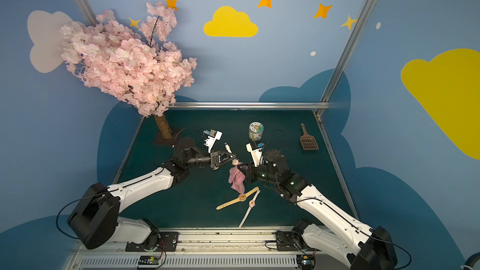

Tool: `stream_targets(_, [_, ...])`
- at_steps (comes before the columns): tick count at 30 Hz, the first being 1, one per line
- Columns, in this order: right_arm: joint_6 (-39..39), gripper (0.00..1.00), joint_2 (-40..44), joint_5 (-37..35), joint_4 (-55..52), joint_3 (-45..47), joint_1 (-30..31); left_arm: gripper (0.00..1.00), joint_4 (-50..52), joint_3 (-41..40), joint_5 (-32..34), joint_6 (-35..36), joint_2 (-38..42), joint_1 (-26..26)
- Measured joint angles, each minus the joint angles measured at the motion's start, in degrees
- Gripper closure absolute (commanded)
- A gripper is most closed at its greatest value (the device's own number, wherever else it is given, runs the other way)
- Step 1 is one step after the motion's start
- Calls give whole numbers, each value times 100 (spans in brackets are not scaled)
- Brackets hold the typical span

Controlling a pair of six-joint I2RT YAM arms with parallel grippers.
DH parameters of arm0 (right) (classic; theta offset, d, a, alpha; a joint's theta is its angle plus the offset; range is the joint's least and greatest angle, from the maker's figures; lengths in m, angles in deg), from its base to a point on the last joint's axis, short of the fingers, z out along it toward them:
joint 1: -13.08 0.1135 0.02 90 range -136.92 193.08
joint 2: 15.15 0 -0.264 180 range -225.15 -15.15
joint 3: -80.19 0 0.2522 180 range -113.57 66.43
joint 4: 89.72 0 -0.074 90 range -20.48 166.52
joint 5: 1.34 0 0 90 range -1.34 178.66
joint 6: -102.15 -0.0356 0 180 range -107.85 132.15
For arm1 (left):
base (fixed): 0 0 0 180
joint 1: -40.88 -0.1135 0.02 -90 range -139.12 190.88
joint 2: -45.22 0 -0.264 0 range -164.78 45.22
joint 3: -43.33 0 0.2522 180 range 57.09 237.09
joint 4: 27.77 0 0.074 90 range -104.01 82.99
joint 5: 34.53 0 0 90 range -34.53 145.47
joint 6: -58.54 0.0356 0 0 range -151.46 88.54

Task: Wipe the watch dial
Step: Wipe the watch.

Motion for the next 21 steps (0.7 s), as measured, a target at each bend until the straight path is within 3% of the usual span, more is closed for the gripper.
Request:
stream_targets(6, [-17, 100, 481, -160, -146, 151, -105, 97, -15, 0, -57, 0, 26, 28])
stream_targets(11, [11, 100, 741, 343, 249, 175, -122, 97, -17, 0, -85, -2, 24, 28])
stream_targets(15, [7, 100, 577, 750, 621, 146, -116, 97, -22, 0, -118, -22, 17, 31])
stream_targets(21, [26, 100, -68, 708, 527, -103, -17, 97, -15, 0, -85, -48, 13, 9])
